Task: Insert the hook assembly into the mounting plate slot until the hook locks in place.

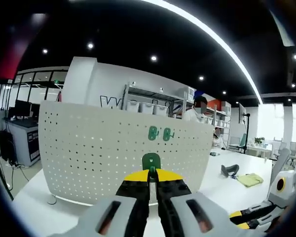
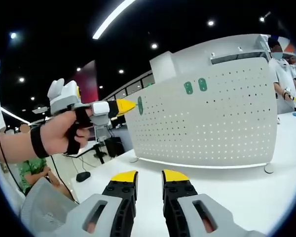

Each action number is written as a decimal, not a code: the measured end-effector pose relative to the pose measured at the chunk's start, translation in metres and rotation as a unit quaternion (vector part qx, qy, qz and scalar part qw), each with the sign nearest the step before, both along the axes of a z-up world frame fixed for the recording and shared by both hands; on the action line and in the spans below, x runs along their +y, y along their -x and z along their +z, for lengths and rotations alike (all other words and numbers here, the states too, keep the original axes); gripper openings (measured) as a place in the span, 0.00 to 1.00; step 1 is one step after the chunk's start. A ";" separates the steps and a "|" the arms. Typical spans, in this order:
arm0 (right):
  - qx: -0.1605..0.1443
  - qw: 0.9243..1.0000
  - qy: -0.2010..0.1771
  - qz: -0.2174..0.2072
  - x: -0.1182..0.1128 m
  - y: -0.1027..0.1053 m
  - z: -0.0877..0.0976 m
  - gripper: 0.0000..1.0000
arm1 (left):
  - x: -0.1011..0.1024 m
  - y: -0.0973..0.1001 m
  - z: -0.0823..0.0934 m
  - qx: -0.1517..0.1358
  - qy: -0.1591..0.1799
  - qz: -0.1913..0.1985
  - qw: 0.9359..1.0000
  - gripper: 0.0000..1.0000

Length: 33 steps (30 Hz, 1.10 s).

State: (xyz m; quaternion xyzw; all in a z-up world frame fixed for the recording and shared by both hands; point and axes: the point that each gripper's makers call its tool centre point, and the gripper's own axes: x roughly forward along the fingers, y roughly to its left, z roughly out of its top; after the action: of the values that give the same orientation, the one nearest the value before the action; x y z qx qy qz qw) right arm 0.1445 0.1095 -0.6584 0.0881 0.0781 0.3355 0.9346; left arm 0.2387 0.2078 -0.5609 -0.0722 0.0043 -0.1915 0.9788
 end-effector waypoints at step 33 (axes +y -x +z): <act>0.013 1.000 -0.011 -0.011 -0.018 -0.004 -0.004 0.18 | -0.006 -0.052 0.017 -0.029 -0.046 0.041 0.998 0.03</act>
State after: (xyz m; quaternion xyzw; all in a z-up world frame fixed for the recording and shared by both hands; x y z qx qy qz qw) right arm 0.1485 0.0919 -0.6624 0.1039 0.0851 0.3248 0.9362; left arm 0.2912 0.2016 -0.5436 -0.0218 -0.0179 -0.1531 0.9878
